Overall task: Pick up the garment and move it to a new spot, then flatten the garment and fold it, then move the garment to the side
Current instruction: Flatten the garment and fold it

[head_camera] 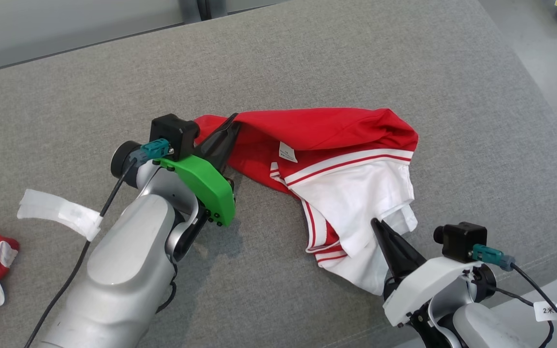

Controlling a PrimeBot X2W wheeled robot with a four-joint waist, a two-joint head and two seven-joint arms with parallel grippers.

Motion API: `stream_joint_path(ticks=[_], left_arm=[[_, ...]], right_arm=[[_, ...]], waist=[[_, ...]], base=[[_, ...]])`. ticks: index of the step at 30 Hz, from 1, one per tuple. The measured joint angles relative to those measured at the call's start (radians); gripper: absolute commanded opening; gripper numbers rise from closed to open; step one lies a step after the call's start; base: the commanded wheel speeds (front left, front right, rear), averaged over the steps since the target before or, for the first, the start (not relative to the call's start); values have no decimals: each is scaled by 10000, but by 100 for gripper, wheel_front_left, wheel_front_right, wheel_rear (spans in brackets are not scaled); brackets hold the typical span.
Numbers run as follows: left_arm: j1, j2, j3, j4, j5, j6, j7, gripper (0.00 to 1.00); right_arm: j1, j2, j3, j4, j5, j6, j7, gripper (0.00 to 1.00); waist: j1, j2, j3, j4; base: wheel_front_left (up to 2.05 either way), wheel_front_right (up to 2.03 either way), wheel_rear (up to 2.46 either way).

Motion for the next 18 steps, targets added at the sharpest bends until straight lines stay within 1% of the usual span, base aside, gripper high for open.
stream_joint_path(ticks=[7,10,12,14,18], left_arm=[[0,8,-2,4,-19,0,0,0],[1,15,2,2,-21,0,0,0],[2,42,35,-10,-46,0,-2,0],[4,111,88,-19,-113,0,0,0],[5,385,301,-79,-173,0,59,0]], right_arm=[[-168,12,-109,56,58,-12,-178,0],[-265,-50,-130,-104,52,23,-247,0],[-452,-213,-130,-376,52,184,-245,0],[-666,-533,-142,-731,52,408,-182,0],[-912,-1444,-328,-1471,125,815,431,0]], waist=[[0,0,-8,28],[0,0,-16,35],[0,0,-25,39],[0,0,-40,39],[0,0,-89,56]], base=[[0,0,0],[0,0,0],[0,0,0],[0,0,0],[0,0,0]])
